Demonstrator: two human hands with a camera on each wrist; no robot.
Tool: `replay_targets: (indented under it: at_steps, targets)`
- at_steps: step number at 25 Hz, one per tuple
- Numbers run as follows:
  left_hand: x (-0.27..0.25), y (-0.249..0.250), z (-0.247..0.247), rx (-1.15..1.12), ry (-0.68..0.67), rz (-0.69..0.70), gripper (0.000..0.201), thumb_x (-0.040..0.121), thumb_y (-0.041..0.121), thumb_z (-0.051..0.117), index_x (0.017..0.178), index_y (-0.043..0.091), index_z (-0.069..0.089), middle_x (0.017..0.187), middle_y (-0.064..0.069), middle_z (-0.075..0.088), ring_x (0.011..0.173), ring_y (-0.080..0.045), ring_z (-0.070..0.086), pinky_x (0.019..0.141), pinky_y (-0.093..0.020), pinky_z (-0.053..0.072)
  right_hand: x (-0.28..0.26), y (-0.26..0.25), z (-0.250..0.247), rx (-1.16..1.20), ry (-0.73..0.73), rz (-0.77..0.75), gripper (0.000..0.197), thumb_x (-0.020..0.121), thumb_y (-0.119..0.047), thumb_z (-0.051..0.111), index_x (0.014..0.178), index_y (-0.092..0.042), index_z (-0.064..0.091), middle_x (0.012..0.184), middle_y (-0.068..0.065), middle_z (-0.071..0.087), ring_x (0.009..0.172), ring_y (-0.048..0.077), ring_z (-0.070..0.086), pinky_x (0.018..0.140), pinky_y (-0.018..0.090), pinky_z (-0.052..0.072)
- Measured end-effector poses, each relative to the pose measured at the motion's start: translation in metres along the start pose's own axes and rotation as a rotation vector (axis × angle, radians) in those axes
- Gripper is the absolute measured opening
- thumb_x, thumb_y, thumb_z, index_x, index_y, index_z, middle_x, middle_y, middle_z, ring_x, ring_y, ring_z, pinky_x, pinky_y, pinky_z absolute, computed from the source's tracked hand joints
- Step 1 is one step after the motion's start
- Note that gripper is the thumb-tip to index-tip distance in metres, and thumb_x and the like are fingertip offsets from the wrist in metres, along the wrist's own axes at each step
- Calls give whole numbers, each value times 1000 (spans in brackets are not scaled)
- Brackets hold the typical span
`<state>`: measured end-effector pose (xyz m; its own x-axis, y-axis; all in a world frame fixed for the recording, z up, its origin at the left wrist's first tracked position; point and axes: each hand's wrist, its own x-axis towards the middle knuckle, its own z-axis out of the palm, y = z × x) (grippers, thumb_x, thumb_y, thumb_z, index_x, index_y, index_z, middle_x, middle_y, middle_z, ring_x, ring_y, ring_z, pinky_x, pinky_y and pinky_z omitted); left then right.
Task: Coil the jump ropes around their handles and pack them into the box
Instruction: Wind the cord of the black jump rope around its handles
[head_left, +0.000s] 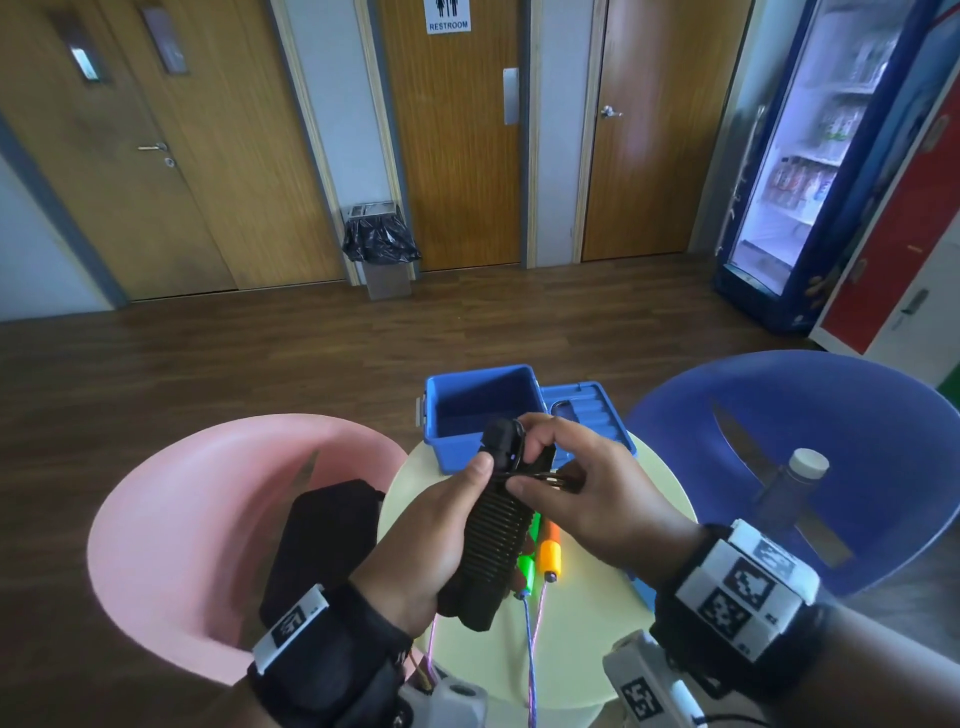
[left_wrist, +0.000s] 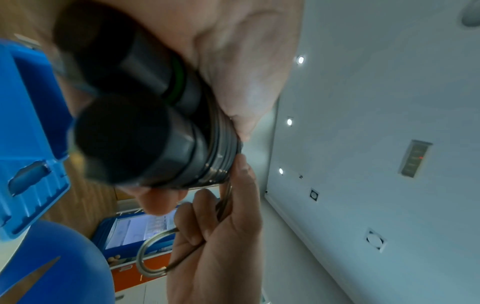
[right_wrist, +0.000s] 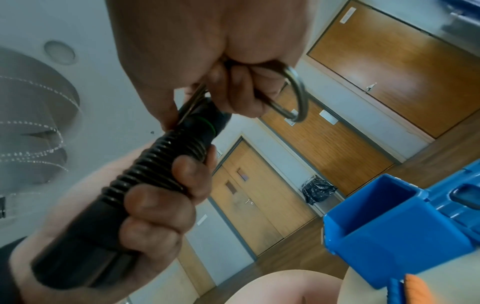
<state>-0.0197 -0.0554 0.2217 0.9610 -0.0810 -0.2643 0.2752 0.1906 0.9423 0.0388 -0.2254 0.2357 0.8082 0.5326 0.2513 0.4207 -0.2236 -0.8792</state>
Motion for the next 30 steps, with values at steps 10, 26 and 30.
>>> replay_targets:
  at_steps: [10, 26, 30]
  targets:
    - [-2, 1, -25, 109, 22, 134, 42, 94, 40, 52, 110, 2, 57, 91, -35, 63, 68, -41, 66, 51, -32, 52, 7, -11, 17, -119, 24, 56, 13, 91, -16, 64, 83, -26, 66, 99, -13, 60, 69, 18, 58, 61, 34, 54]
    - [-11, -19, -52, 839, 351, 253, 36, 85, 64, 50, 82, 30, 58, 68, 12, 66, 61, -3, 63, 60, -28, 49, 11, -15, 44, -367, -164, 195, 17, 95, -30, 57, 78, -30, 52, 89, -17, 62, 78, -5, 54, 68, 21, 43]
    - [-10, -19, -52, 988, 423, 327, 43, 79, 71, 39, 80, 30, 51, 67, 11, 63, 65, -5, 60, 62, -32, 47, 10, -15, 49, -340, -167, 197, 16, 96, -29, 52, 80, -26, 51, 99, -17, 64, 89, 3, 55, 84, 34, 49]
